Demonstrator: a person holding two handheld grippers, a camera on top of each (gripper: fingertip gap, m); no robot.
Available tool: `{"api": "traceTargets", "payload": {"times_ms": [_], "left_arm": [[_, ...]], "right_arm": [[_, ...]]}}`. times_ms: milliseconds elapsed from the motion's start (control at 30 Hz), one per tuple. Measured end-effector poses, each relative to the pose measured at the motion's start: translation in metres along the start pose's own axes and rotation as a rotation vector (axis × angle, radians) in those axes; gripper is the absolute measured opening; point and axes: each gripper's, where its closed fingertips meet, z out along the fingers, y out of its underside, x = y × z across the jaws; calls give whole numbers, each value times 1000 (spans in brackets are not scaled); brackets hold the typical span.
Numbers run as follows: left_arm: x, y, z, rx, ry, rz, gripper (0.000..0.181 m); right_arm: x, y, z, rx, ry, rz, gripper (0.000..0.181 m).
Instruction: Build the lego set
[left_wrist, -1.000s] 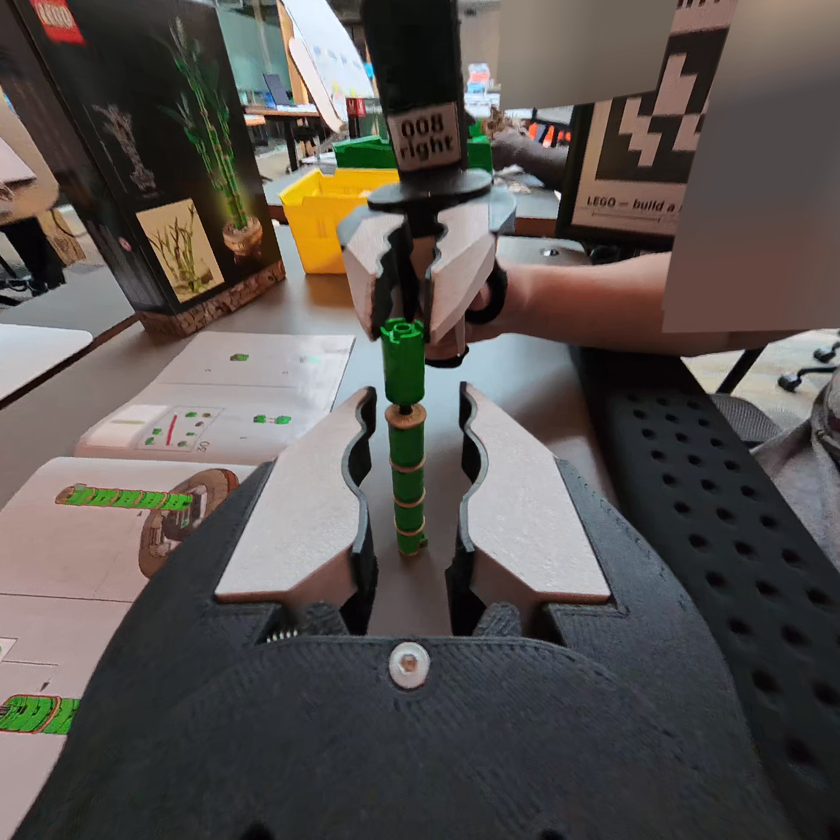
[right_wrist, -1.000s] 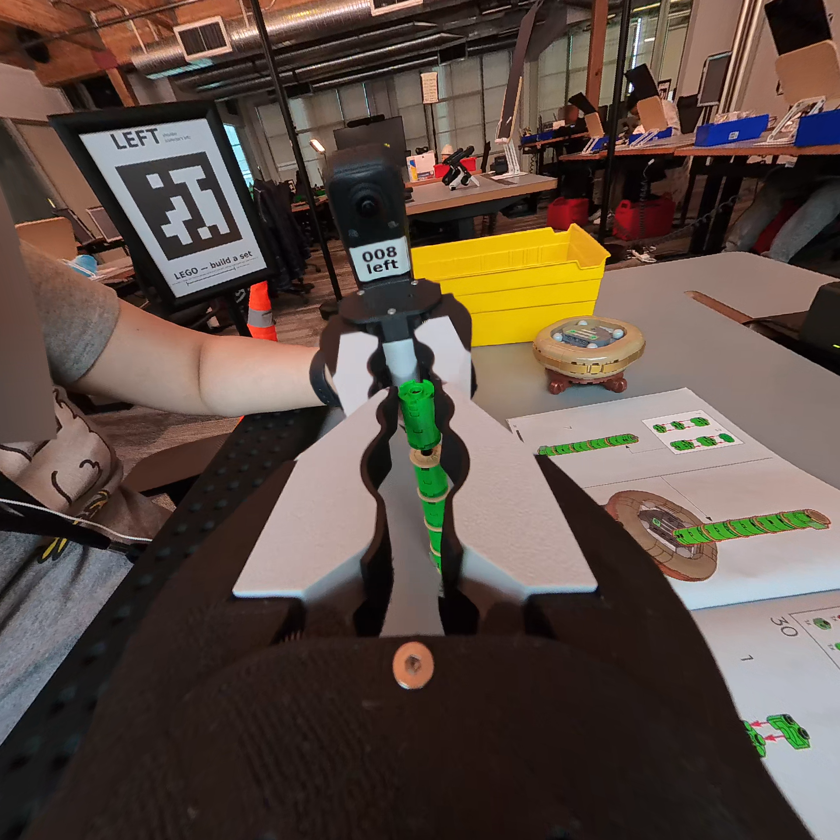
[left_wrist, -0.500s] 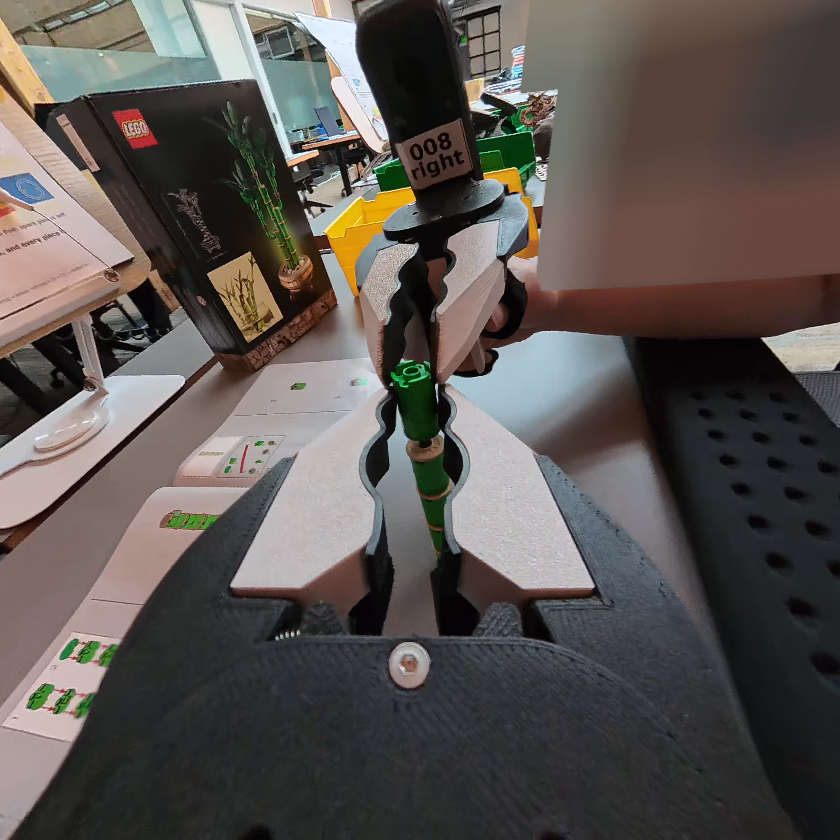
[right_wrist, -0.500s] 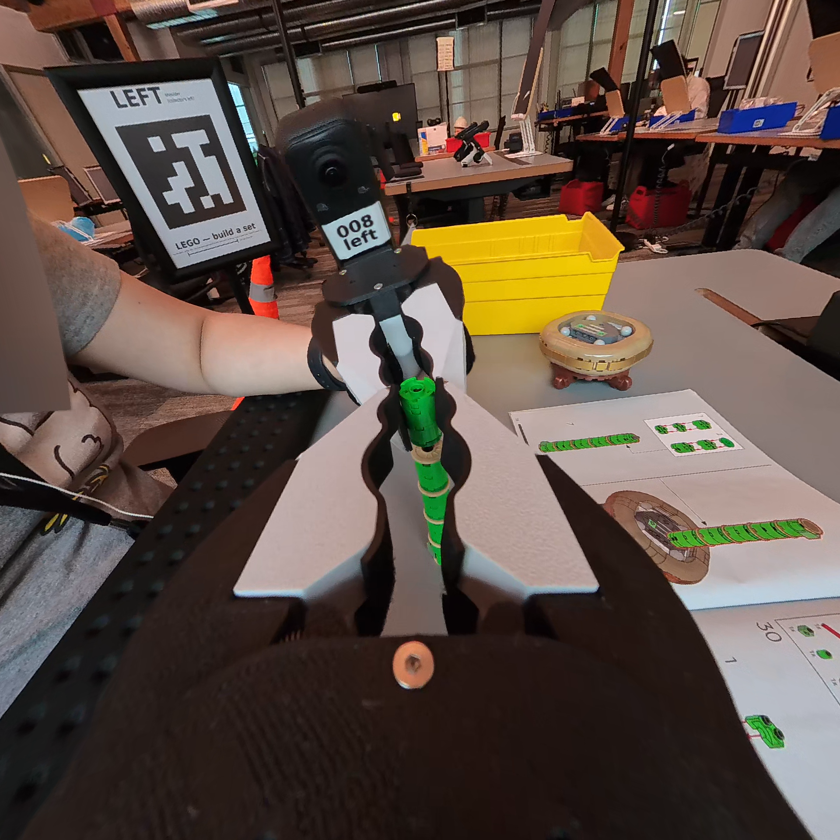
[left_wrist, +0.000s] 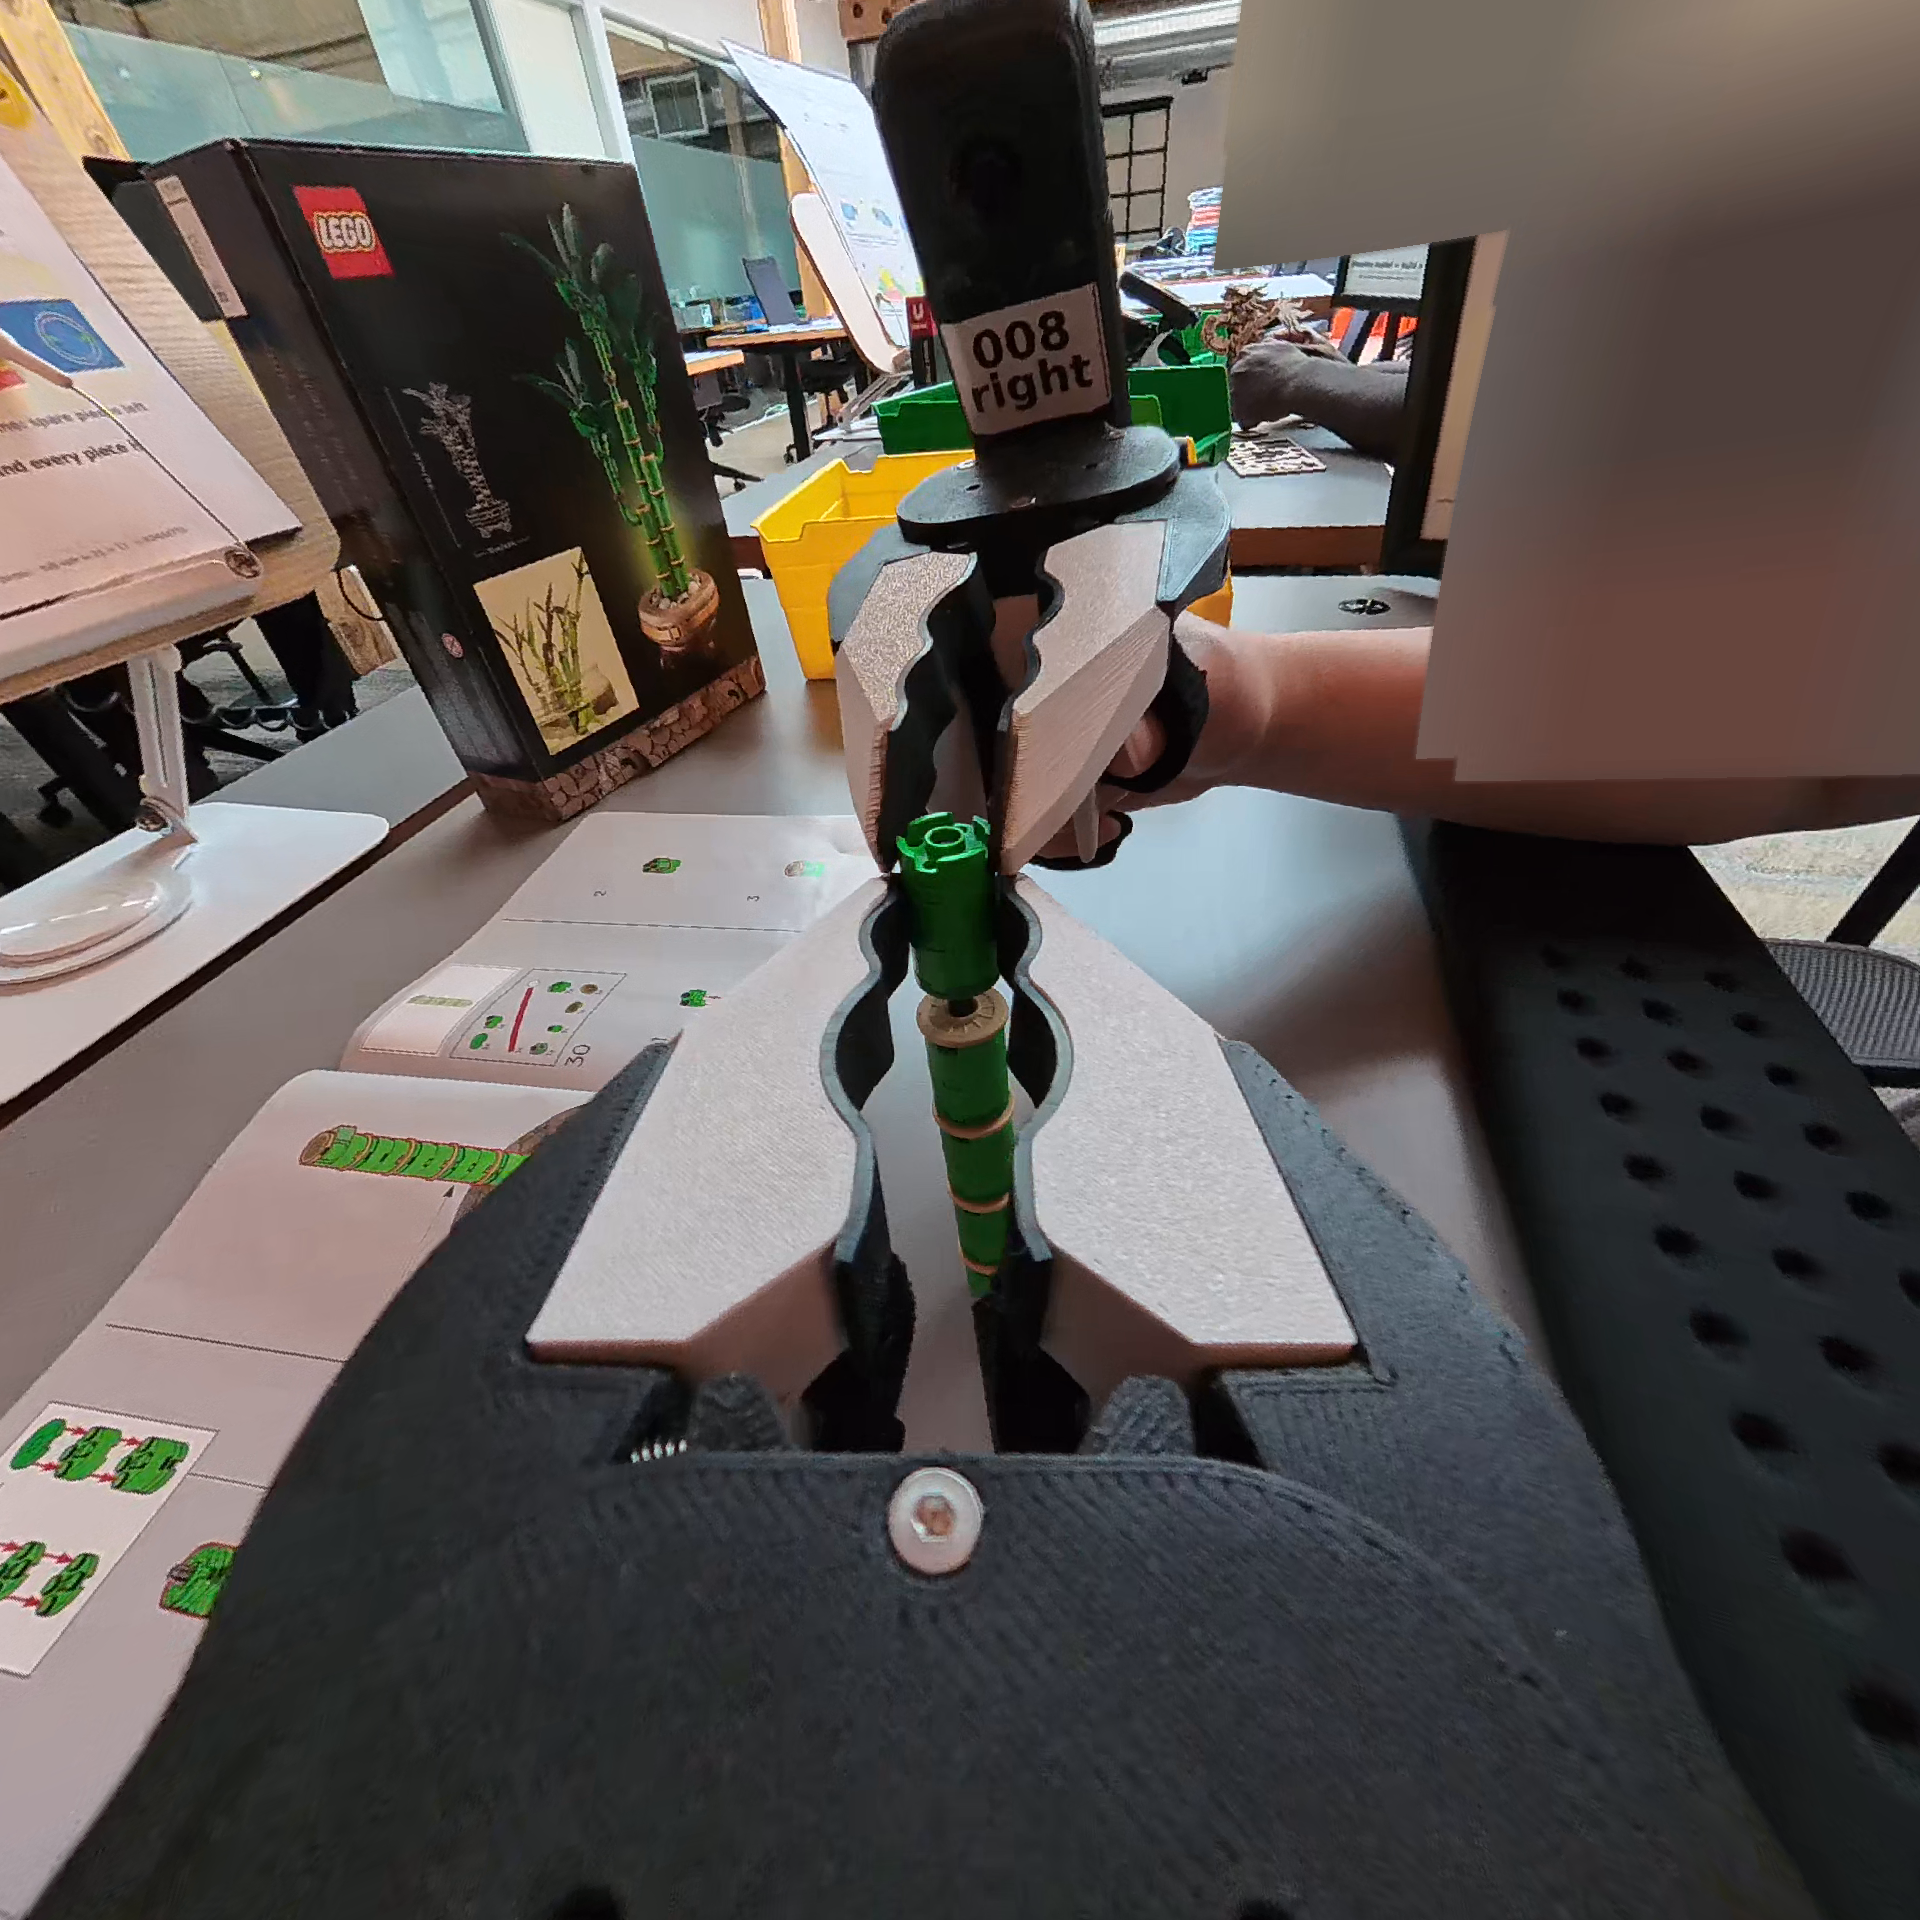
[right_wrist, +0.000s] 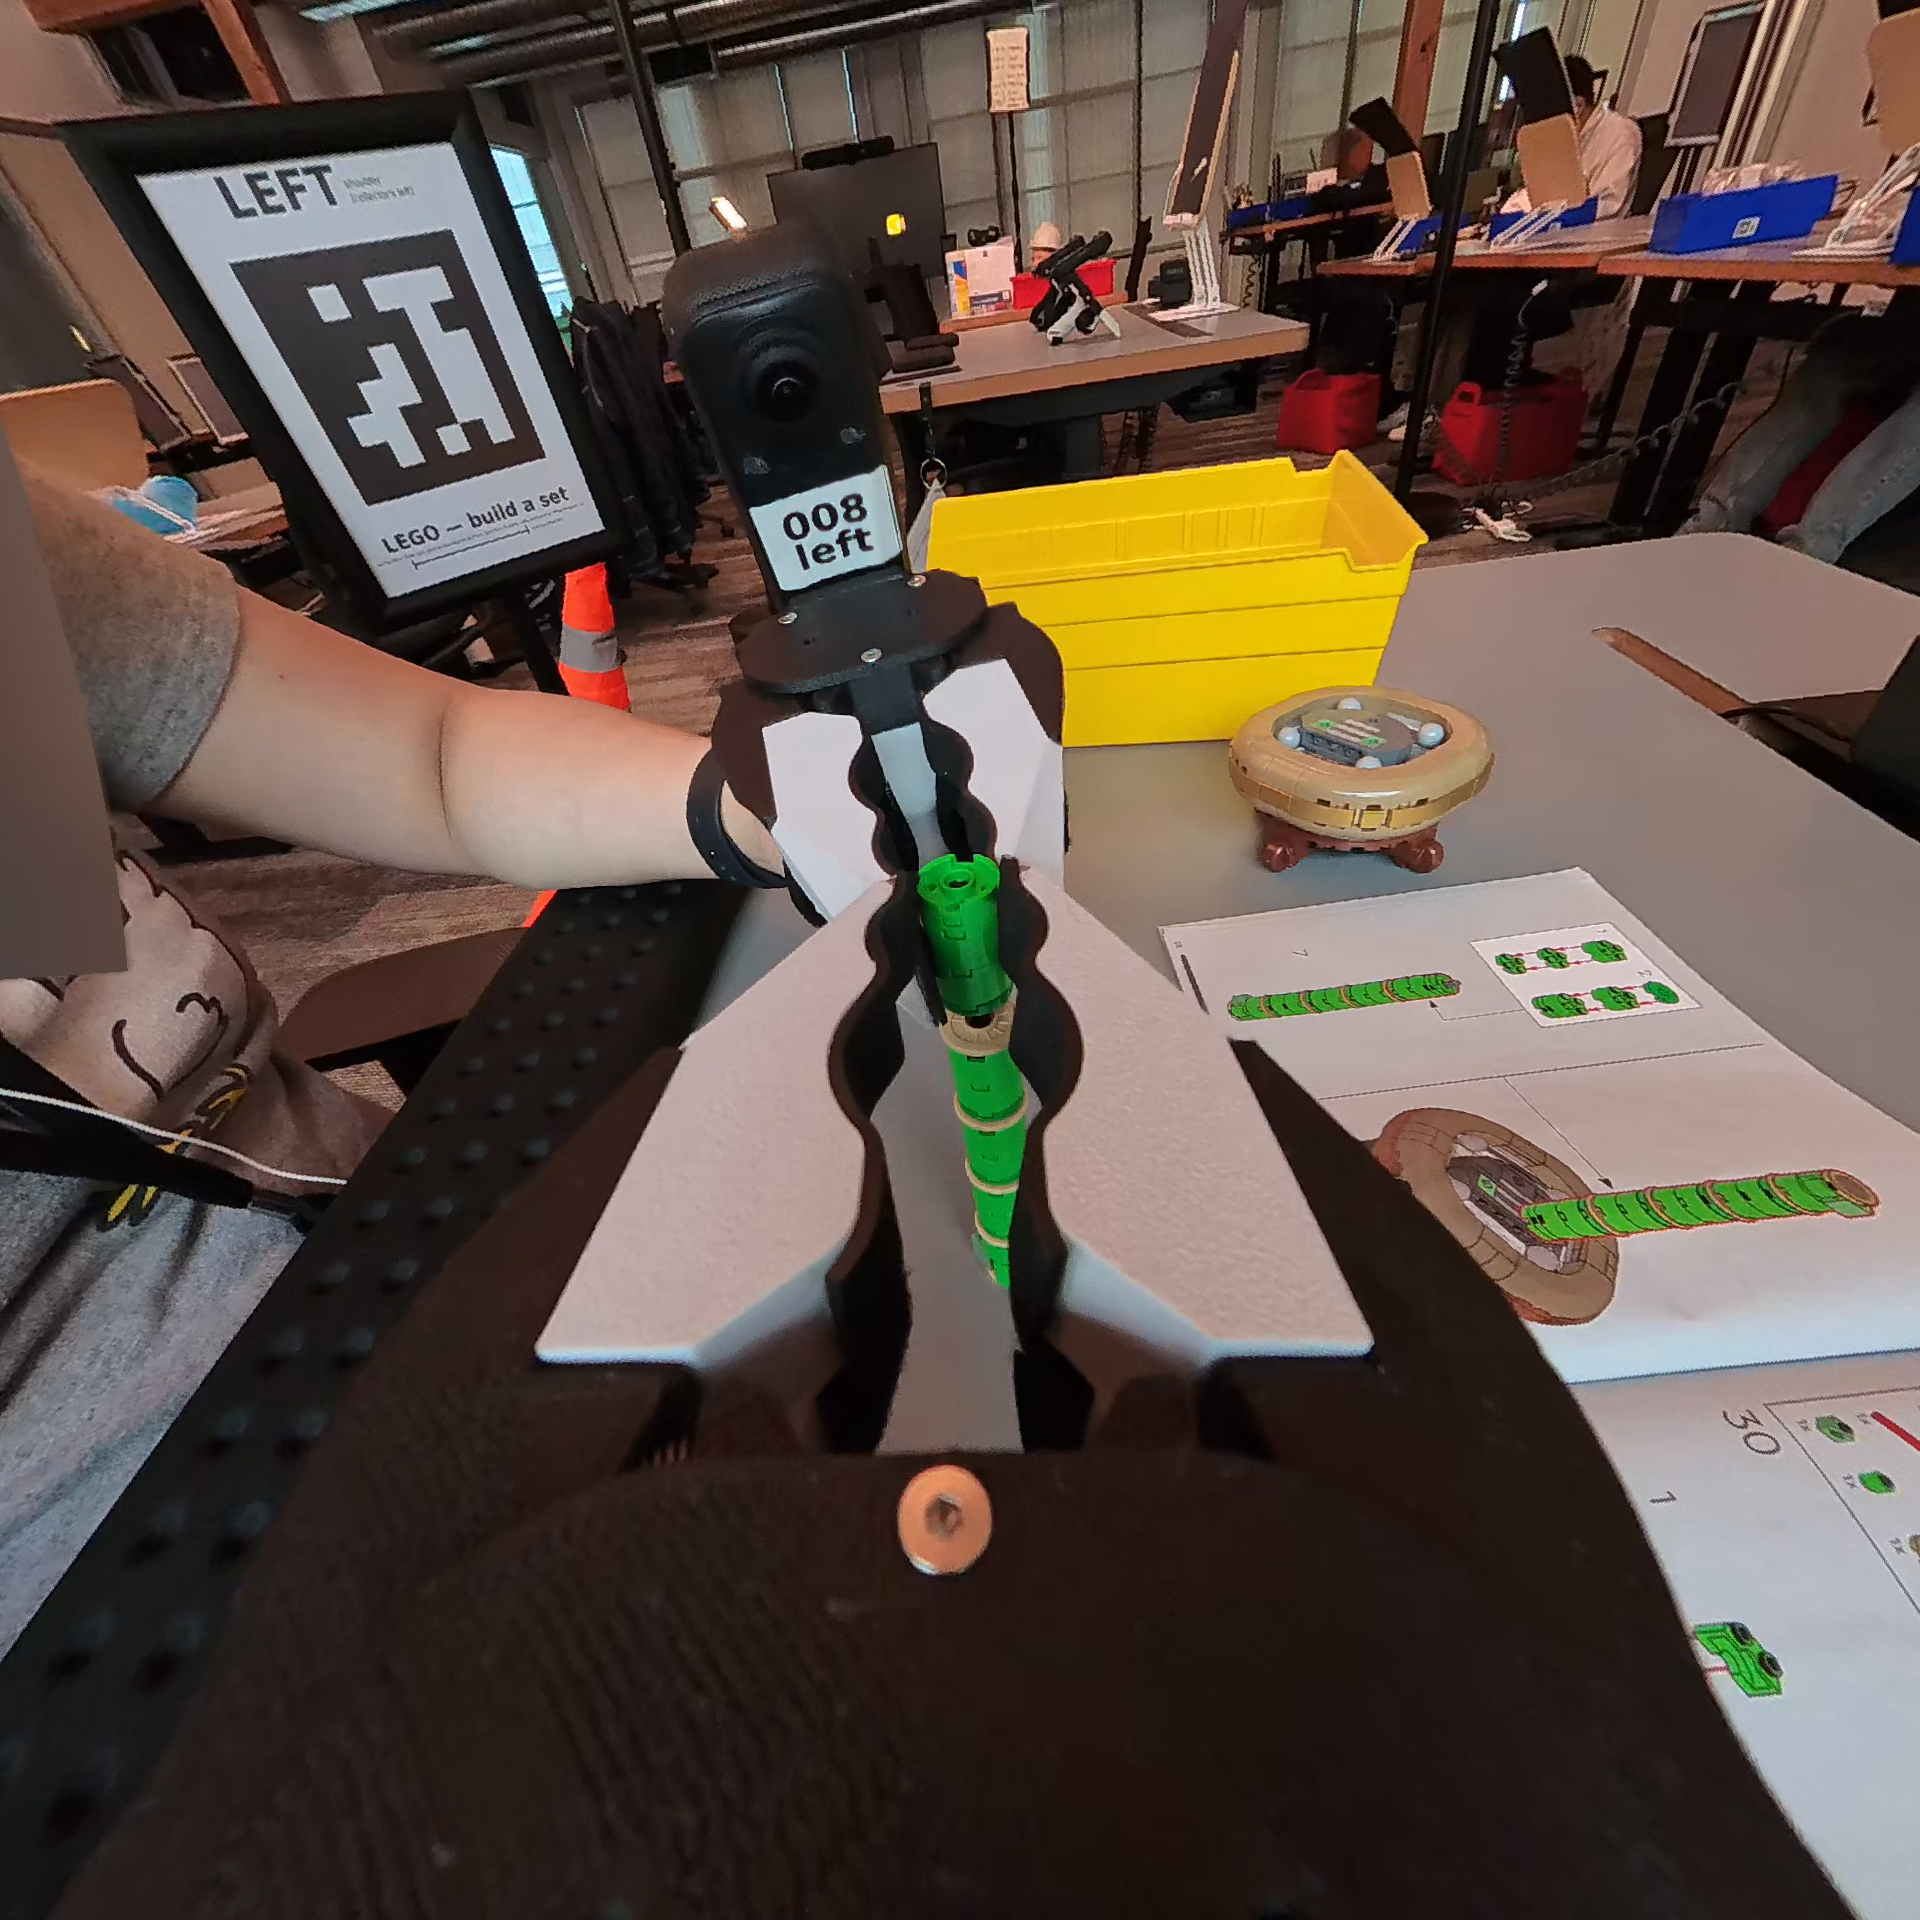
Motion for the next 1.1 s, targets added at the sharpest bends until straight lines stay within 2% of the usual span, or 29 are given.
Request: {"api": "traceTargets", "payload": {"times_ms": [1100], "left_arm": [[0,2,1,1,20,-22,15]], "right_arm": [[-1,2,0,6,-17,20,16]]}}
